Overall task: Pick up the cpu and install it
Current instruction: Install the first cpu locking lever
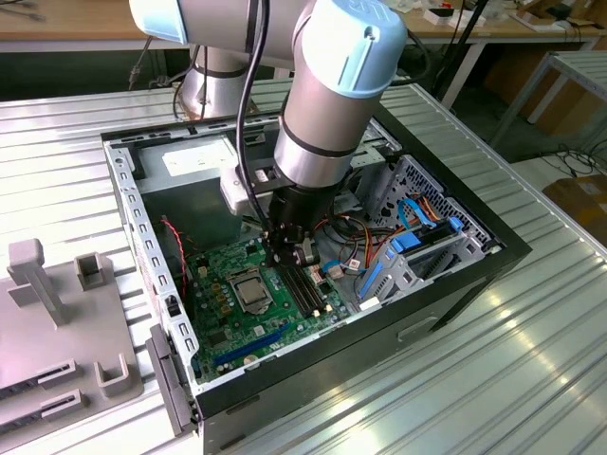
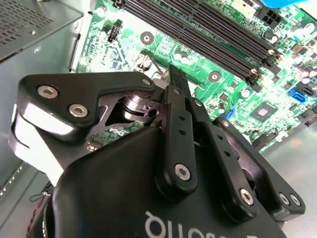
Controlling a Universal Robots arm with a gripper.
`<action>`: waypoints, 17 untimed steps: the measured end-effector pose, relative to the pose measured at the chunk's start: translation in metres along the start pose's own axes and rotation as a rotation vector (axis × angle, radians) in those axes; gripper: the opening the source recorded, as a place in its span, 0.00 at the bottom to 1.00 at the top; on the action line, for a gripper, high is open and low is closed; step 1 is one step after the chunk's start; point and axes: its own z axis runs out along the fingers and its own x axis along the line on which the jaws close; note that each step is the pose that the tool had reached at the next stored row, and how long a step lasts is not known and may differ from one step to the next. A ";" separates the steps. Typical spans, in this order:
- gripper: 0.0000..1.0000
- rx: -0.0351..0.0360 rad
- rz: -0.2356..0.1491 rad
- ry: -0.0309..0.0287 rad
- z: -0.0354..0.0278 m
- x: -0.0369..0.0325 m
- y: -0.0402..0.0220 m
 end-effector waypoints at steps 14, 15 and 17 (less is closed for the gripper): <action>0.11 0.0000 -0.002 0.0036 0.0025 0.0040 -0.0001; 0.11 0.0000 -0.003 0.0038 0.0027 0.0044 -0.0001; 0.11 0.0000 -0.003 0.0041 0.0031 0.0049 -0.0001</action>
